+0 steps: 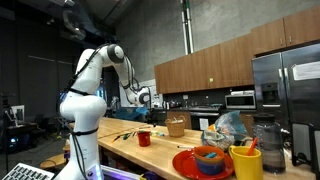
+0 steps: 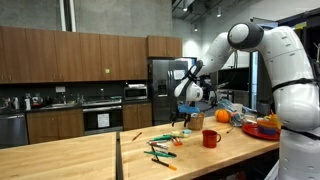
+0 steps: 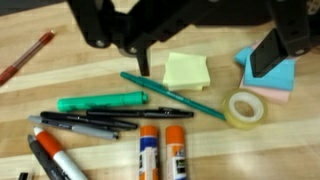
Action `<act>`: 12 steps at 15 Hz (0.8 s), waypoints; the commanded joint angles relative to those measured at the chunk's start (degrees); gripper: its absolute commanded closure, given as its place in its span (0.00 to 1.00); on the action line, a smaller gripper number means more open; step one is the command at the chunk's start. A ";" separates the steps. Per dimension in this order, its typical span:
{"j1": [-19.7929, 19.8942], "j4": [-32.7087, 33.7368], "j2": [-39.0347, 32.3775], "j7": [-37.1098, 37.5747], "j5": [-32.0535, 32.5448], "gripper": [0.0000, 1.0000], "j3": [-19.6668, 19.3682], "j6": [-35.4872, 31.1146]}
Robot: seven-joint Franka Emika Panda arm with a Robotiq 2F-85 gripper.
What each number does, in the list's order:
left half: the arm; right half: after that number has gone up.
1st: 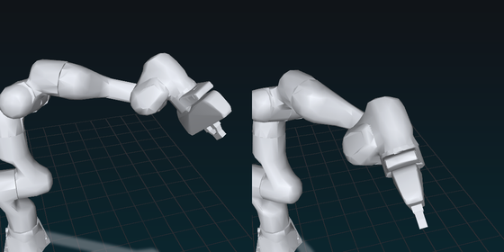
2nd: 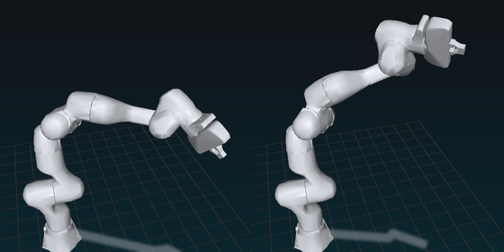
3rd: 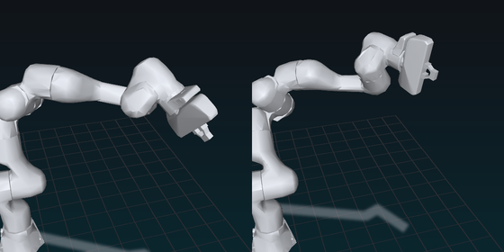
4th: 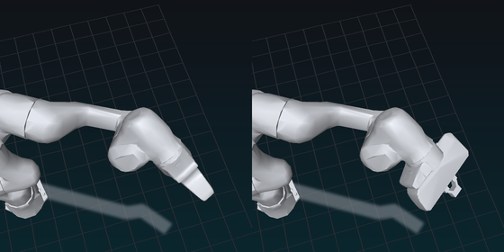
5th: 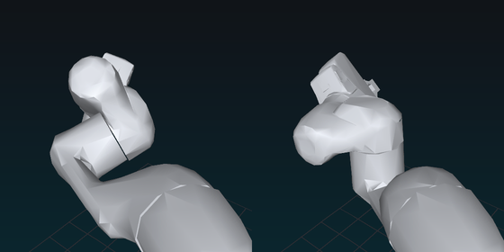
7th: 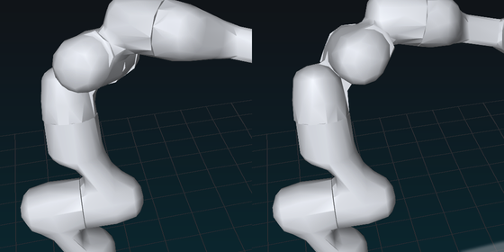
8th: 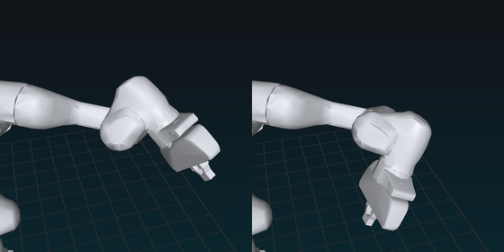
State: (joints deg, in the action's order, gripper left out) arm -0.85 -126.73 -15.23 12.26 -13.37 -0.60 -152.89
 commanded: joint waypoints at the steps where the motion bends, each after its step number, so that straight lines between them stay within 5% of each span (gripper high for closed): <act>1: 0.71 -1.12 6.42 1.13 4.69 0.00 -2.89 0.42; 5: 2.65 0.86 8.15 3.18 11.61 0.00 -6.54 -2.29; 12: 3.09 6.34 1.42 18.91 18.53 0.00 -12.91 -7.38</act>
State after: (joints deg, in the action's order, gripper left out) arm 3.49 -123.50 -10.06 22.94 1.99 -11.08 -159.52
